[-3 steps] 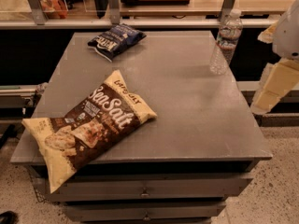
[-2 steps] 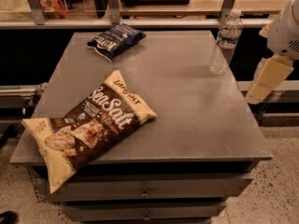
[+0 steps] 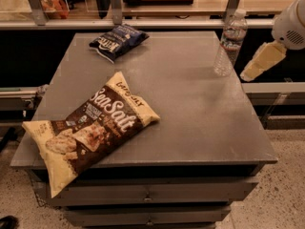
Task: Move water bottle near blue chip bag
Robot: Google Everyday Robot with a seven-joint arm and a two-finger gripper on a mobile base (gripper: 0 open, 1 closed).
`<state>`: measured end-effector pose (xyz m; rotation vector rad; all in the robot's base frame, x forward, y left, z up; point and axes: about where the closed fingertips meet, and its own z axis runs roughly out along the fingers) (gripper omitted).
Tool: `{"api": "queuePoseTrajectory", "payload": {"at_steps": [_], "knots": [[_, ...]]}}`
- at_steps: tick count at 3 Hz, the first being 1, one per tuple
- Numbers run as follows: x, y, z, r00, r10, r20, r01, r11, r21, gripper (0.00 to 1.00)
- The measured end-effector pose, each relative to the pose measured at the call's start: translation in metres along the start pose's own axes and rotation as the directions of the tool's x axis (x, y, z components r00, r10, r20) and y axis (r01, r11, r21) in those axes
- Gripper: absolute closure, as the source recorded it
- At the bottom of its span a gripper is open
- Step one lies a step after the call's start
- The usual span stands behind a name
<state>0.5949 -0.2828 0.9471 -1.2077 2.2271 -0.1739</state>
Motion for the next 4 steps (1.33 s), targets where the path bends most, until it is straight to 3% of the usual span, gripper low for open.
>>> {"api": "queuePoseTrajectory", "payload": {"at_steps": [1,2,3,4], "knots": [[-0.010,-0.027,0.021,0.988,0.083,0.129,-0.086,0.9961,0.018,0.00],[-0.018,-0.040,0.043,0.952,0.175,0.252,-0.177,0.9840,-0.013,0.00],[-0.029,-0.044,0.064,0.898,0.257,0.357,-0.248,0.9661,-0.072,0.00],[-0.046,-0.043,0.085,0.821,0.347,0.454,-0.312,0.9377,-0.152,0.01]]}}
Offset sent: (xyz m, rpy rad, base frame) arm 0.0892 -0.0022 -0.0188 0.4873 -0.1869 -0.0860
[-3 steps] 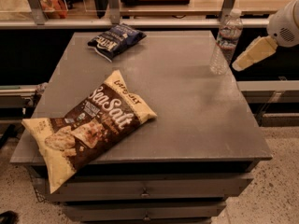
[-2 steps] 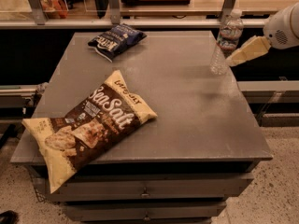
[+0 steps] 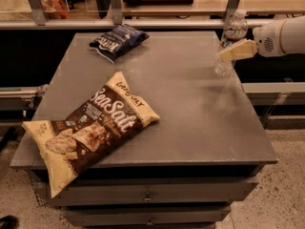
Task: Move water bottle near blue chip bag
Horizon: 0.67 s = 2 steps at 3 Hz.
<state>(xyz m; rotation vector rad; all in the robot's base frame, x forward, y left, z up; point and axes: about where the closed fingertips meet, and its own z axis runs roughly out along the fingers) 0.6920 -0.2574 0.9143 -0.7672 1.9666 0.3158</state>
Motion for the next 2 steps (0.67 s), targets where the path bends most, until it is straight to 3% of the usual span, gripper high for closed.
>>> {"api": "queuePoseTrajectory", "payload": {"at_steps": [1,2], "knots": [[-0.007,0.007,0.017,0.996,0.050,0.069,-0.049,0.9985,-0.022,0.21],[-0.021,0.009,0.024,0.993,0.040,0.113,-0.037,0.9990,-0.023,0.44]]}}
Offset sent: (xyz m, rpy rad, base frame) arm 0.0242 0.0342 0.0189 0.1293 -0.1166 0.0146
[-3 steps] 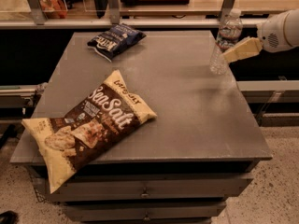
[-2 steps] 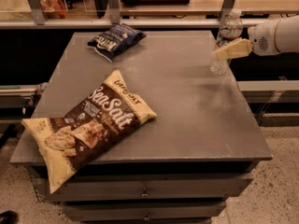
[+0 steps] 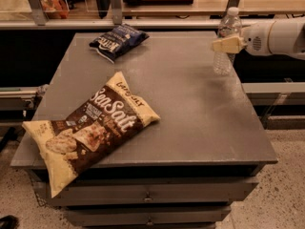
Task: Move water bottle near blue chip bag
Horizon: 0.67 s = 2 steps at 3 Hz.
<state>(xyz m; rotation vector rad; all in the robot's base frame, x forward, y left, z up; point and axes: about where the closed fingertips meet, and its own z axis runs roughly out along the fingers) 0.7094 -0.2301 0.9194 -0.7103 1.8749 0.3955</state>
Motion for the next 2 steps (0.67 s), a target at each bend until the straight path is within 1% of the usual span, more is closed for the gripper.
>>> {"api": "queuePoseTrajectory", "payload": {"at_steps": [1,2], "knots": [[-0.0266,0.0031,-0.0026,0.997,-0.062,0.052,0.061,0.9980,0.017,0.68],[-0.0281,0.0050,-0.0003,0.996,-0.068,0.055,0.067,0.9976,0.014,0.91]]}}
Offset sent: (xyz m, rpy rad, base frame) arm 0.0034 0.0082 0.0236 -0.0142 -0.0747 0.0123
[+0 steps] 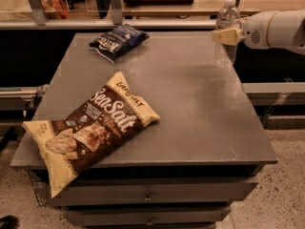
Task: Move water bottle near blue chip bag
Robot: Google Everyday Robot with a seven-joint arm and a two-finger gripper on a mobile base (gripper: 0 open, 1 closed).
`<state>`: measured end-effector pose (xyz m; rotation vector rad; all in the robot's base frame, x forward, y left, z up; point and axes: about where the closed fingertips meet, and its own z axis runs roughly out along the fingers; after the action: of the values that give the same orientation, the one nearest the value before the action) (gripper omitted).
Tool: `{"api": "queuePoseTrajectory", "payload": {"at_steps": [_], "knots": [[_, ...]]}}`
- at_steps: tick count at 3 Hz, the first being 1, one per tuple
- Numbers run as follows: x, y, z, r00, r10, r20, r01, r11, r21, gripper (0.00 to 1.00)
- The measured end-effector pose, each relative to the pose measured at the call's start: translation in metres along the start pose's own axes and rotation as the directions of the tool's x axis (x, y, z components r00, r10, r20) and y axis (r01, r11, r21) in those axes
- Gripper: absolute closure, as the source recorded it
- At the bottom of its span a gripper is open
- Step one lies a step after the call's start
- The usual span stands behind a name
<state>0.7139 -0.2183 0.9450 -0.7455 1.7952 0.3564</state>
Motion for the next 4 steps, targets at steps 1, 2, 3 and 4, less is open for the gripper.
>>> {"api": "queuePoseTrajectory", "payload": {"at_steps": [1,2,3,4], "knots": [[0.000,0.001,0.002,1.000,0.000,0.000,0.000,1.0000,-0.003,1.00],[-0.008,0.014,0.017,0.998,0.031,0.059,-0.030,0.9993,-0.023,1.00],[-0.049,0.032,0.073,0.976,0.082,0.202,-0.065,0.9941,-0.087,1.00],[-0.086,0.047,0.112,0.956,0.105,0.275,-0.068,0.9878,-0.140,1.00]]}}
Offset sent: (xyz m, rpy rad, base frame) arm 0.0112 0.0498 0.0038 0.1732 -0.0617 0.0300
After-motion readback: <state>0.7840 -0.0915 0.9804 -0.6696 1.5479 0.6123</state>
